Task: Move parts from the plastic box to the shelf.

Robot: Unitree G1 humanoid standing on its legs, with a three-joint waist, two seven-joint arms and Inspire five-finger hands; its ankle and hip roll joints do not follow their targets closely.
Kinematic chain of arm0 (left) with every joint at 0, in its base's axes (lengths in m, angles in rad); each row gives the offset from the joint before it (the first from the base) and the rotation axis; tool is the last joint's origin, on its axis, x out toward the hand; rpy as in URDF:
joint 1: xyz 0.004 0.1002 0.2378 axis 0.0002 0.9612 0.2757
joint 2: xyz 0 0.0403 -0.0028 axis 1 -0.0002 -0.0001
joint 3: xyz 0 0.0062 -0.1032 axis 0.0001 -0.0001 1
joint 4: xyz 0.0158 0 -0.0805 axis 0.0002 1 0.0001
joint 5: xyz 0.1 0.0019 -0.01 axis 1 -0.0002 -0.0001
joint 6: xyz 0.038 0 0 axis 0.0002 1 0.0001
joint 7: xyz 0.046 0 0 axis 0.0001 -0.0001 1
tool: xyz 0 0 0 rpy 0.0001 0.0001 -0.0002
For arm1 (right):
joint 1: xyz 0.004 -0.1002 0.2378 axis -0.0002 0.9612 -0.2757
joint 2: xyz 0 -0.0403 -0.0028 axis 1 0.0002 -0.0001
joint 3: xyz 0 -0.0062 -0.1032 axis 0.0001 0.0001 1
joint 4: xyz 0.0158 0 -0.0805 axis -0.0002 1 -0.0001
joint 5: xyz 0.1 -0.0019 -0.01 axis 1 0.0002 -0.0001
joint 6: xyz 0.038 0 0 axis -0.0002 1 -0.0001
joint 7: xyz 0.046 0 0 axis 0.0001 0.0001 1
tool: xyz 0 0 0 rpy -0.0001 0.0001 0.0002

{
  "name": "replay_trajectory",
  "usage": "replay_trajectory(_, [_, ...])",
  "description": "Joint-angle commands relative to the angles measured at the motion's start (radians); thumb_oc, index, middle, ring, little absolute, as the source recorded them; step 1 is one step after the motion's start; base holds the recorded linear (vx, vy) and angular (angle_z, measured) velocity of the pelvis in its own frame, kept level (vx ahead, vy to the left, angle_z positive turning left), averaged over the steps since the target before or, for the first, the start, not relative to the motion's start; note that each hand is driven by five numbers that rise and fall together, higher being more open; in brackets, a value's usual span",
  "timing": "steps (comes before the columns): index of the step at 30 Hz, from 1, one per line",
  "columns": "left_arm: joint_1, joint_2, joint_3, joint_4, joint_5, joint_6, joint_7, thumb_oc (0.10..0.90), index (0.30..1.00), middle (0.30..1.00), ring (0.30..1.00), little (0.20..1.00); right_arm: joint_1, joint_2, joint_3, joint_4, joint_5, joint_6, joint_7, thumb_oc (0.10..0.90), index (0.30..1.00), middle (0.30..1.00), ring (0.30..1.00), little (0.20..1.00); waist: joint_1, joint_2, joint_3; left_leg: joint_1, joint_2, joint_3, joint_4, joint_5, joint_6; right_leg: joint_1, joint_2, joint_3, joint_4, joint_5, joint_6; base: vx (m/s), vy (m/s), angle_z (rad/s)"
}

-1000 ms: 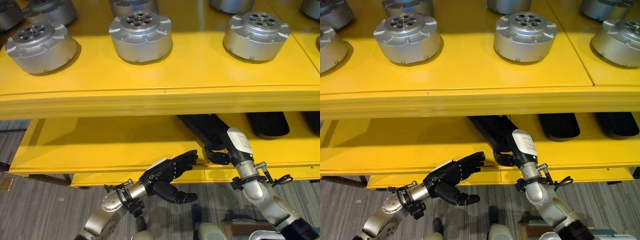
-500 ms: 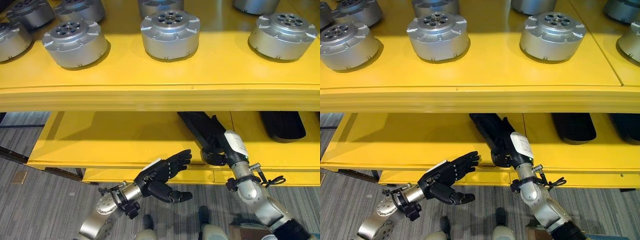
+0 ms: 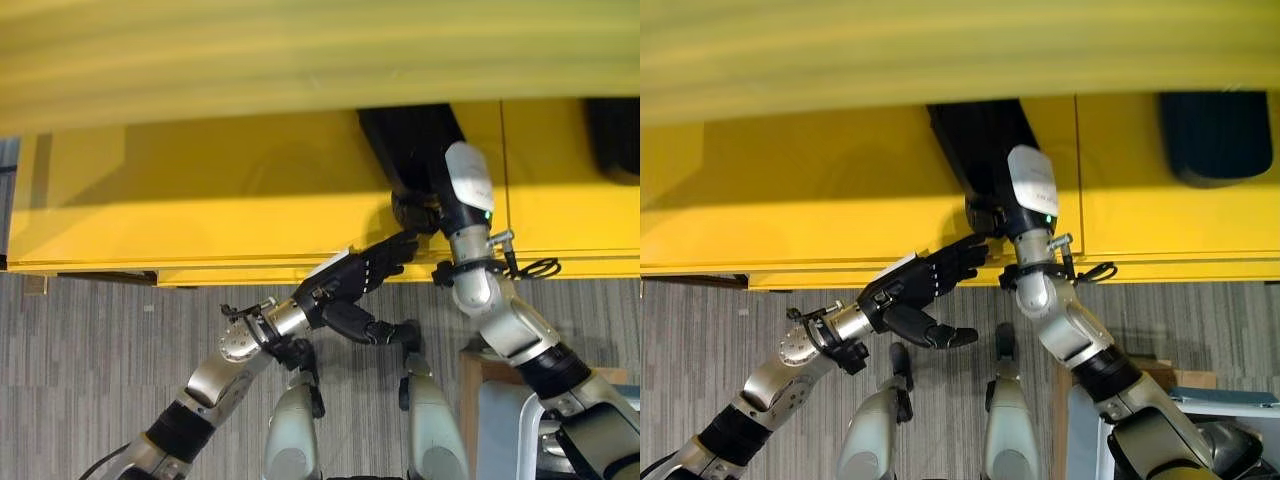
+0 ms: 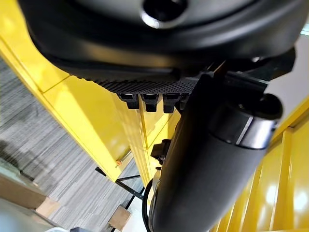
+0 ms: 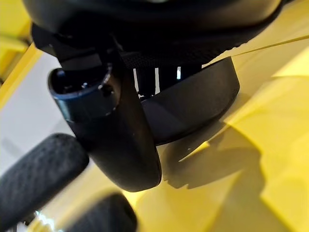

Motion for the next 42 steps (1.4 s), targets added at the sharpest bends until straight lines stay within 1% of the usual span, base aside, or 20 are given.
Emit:
replay_trajectory(1, [0.009,-0.013,-0.035,-0.164,0.031,0.012,0.020,0.900,1.000,1.000,1.000,1.000,-0.048,0.025,-0.009,-0.100,-0.030,-0.014,-0.005,0.400,0.300,0.300,0.300,0.300,-0.009,-0.003,-0.015,-0.030,-0.044,-0.088,0.094,-0.102,0.057,0.041,-0.016,0.010,0.149,-0.205,-0.002,-0.16,0.068,-0.07])
replay_trajectory(3, [0.025,-0.002,-0.020,-0.174,0.037,-0.016,0.119,0.900,1.000,1.000,1.000,1.000,-0.051,0.015,-0.023,-0.112,-0.037,-0.010,-0.013,0.400,0.300,0.300,0.300,0.300,-0.008,0.005,-0.015,-0.076,-0.050,-0.086,0.118,-0.107,0.060,-0.005,-0.018,0.020,0.174,-0.210,-0.004,-0.11,0.026,-0.11])
replay_trajectory(4, [0.049,0.018,0.009,-0.177,0.078,-0.106,0.240,0.900,1.000,1.000,1.000,1.000,-0.053,0.003,-0.035,-0.126,-0.041,0.004,-0.026,0.400,0.300,0.300,0.300,0.300,-0.001,0.010,-0.015,-0.109,-0.054,-0.085,0.139,-0.113,0.063,-0.037,-0.022,0.022,0.196,-0.218,-0.006,-0.10,-0.003,-0.11])
replay_trajectory(5, [0.058,0.025,0.024,-0.180,0.088,-0.150,0.280,0.900,1.000,1.000,1.000,1.000,-0.053,-0.002,-0.041,-0.133,-0.040,0.009,-0.033,0.400,0.300,0.300,0.300,0.300,0.003,0.011,-0.015,-0.120,-0.056,-0.085,0.146,-0.116,0.064,-0.047,-0.024,0.021,0.203,-0.220,-0.007,-0.10,-0.019,-0.09])
replay_trajectory(8, [0.104,0.036,0.122,-0.211,0.143,-0.301,0.345,0.900,1.000,1.000,1.000,1.000,-0.031,-0.020,-0.095,-0.177,-0.048,0.031,-0.037,0.400,0.300,0.300,0.300,0.300,0.024,0.018,-0.015,-0.164,-0.069,-0.086,0.165,-0.121,0.071,-0.090,-0.031,0.016,0.230,-0.229,-0.005,-0.07,-0.035,0.04])
replay_trajectory(9, [0.106,0.037,0.123,-0.213,0.144,-0.302,0.345,0.900,1.000,1.000,1.000,1.000,-0.030,-0.019,-0.096,-0.180,-0.048,0.031,-0.036,0.400,0.300,0.300,0.300,0.300,0.023,0.018,-0.015,-0.167,-0.069,-0.087,0.167,-0.121,0.071,-0.092,-0.032,0.016,0.232,-0.230,-0.005,-0.07,-0.056,0.07])
replay_trajectory(11, [0.133,0.037,0.218,-0.269,0.160,-0.392,0.379,0.900,1.000,1.000,1.000,1.000,-0.014,-0.023,-0.152,-0.187,-0.052,0.030,-0.040,0.400,0.300,0.300,0.300,0.300,0.044,0.025,-0.015,-0.195,-0.084,-0.097,0.176,-0.123,0.079,-0.118,-0.036,0.007,0.248,-0.236,-0.007,-0.08,-0.078,0.05])
replay_trajectory(12, [0.146,0.021,0.305,-0.296,0.121,-0.451,0.446,0.900,1.000,1.000,1.000,1.000,-0.008,-0.018,-0.191,-0.192,-0.059,0.032,-0.045,0.400,0.300,0.300,0.300,0.300,0.061,0.030,-0.015,-0.219,-0.099,-0.110,0.194,-0.131,0.085,-0.141,-0.038,0.003,0.269,-0.245,-0.008,-0.07,-0.074,0.13])
replay_trajectory(14, [0.151,0.010,0.342,-0.304,0.126,-0.459,0.475,0.900,1.000,1.000,1.000,1.000,-0.009,-0.007,-0.205,-0.193,-0.067,0.035,-0.045,0.400,0.300,0.300,0.300,0.300,0.067,0.030,-0.015,-0.235,-0.106,-0.120,0.208,-0.135,0.087,-0.153,-0.038,0.002,0.281,-0.249,-0.010,-0.05,-0.098,0.17])
replay_trajectory(17, [0.157,-0.038,0.432,-0.305,0.247,-0.518,0.609,0.900,1.000,1.000,1.000,1.000,-0.014,0.023,-0.229,-0.202,-0.090,0.050,-0.058,0.400,0.300,0.300,0.300,0.300,0.089,0.022,-0.015,-0.277,-0.118,-0.139,0.232,-0.139,0.088,-0.194,-0.029,-0.004,0.313,-0.255,-0.018,-0.08,-0.133,0.19])
replay_trajectory(18, [0.144,-0.058,0.468,-0.303,0.294,-0.567,0.656,0.900,1.000,1.000,1.000,1.000,-0.016,0.032,-0.236,-0.216,-0.095,0.061,-0.052,0.400,0.300,0.300,0.300,0.300,0.092,0.015,-0.015,-0.297,-0.118,-0.141,0.245,-0.143,0.090,-0.218,-0.023,-0.005,0.335,-0.263,-0.023,-0.05,-0.079,0.27])
replay_trajectory(20, [0.134,-0.066,0.483,-0.301,0.306,-0.599,0.665,0.900,1.000,1.000,1.000,1.000,-0.019,0.035,-0.238,-0.225,-0.100,0.070,-0.044,0.400,0.300,0.300,0.300,0.300,0.092,0.012,-0.015,-0.310,-0.118,-0.140,0.251,-0.142,0.090,-0.233,-0.018,-0.004,0.347,-0.266,-0.026,-0.04,-0.059,0.24])
replay_trajectory(22, [0.104,-0.078,0.514,-0.329,0.428,-0.663,0.679,0.900,1.000,1.000,1.000,1.000,-0.030,0.046,-0.235,-0.243,-0.116,0.103,-0.030,0.400,0.300,0.300,0.300,0.300,0.093,0.006,-0.015,-0.334,-0.117,-0.137,0.265,-0.140,0.091,-0.262,-0.006,-0.001,0.380,-0.275,-0.033,-0.04,-0.057,0.06])
replay_trajectory(25, [0.077,-0.078,0.519,-0.353,0.450,-0.720,0.688,0.900,1.000,1.000,1.000,1.000,-0.034,0.041,-0.227,-0.265,-0.112,0.135,-0.019,0.400,0.300,0.300,0.300,0.300,0.088,-0.001,-0.015,-0.336,-0.114,-0.126,0.274,-0.149,0.087,-0.268,0.001,-0.003,0.402,-0.293,-0.037,-0.01,-0.022,0.01])
replay_trajectory(28, [0.034,-0.067,0.520,-0.361,0.356,-0.703,0.522,0.900,1.000,1.000,1.000,1.000,-0.055,0.047,-0.217,-0.268,-0.122,0.162,-0.006,0.400,0.300,0.300,0.300,0.300,0.085,-0.003,-0.015,-0.345,-0.111,-0.119,0.274,-0.138,0.086,-0.281,0.006,-0.003,0.412,-0.287,-0.040,-0.01,-0.001,-0.01])
replay_trajectory(29, [-0.013,-0.075,0.464,-0.395,0.013,-0.428,0.148,0.900,1.000,1.000,1.000,1.000,-0.071,0.045,-0.206,-0.244,-0.117,0.163,0.003,0.400,0.300,0.300,0.300,0.300,0.074,-0.004,-0.015,-0.330,-0.107,-0.105,0.277,-0.147,0.085,-0.268,0.010,-0.008,0.421,-0.301,-0.038,-0.03,0.007,0.02])
replay_trajectory(31, [-0.014,-0.076,0.463,-0.396,0.016,-0.427,0.151,0.900,1.000,1.000,1.000,1.000,-0.072,0.045,-0.206,-0.243,-0.117,0.162,0.002,0.400,0.300,0.300,0.300,0.300,0.075,-0.003,-0.015,-0.330,-0.106,-0.105,0.277,-0.147,0.085,-0.268,0.010,-0.008,0.421,-0.300,-0.038,0.00,0.000,0.00])
replay_trajectory(32, [-0.056,-0.072,0.433,-0.385,0.053,-0.389,0.212,0.900,1.000,1.000,1.000,1.000,-0.096,0.050,-0.186,-0.232,-0.116,0.175,0.005,0.400,0.300,0.300,0.300,0.300,0.064,-0.006,-0.015,-0.326,-0.100,-0.094,0.276,-0.139,0.083,-0.266,0.012,-0.008,0.419,-0.292,-0.038,0.00,0.000,0.00])
replay_trajectory(35, [-0.095,-0.068,0.418,-0.361,0.077,-0.403,0.258,0.900,1.000,1.000,1.000,1.000,-0.108,0.047,-0.181,-0.202,-0.116,0.164,0.007,0.400,0.300,0.300,0.300,0.300,0.057,-0.008,-0.015,-0.316,-0.099,-0.089,0.279,-0.143,0.083,-0.257,0.011,-0.008,0.424,-0.298,-0.040,0.01,-0.009,-0.01])
replay_trajectory(42, [-0.134,-0.049,0.423,-0.338,0.041,-0.375,0.226,0.900,1.000,1.000,1.000,1.000,-0.125,0.042,-0.187,-0.139,-0.088,0.186,-0.010,0.400,0.300,0.300,0.300,0.300,0.058,-0.015,-0.015,-0.304,-0.100,-0.087,0.286,-0.155,0.081,-0.247,0.010,-0.013,0.434,-0.310,-0.039,0.02,-0.035,0.03])
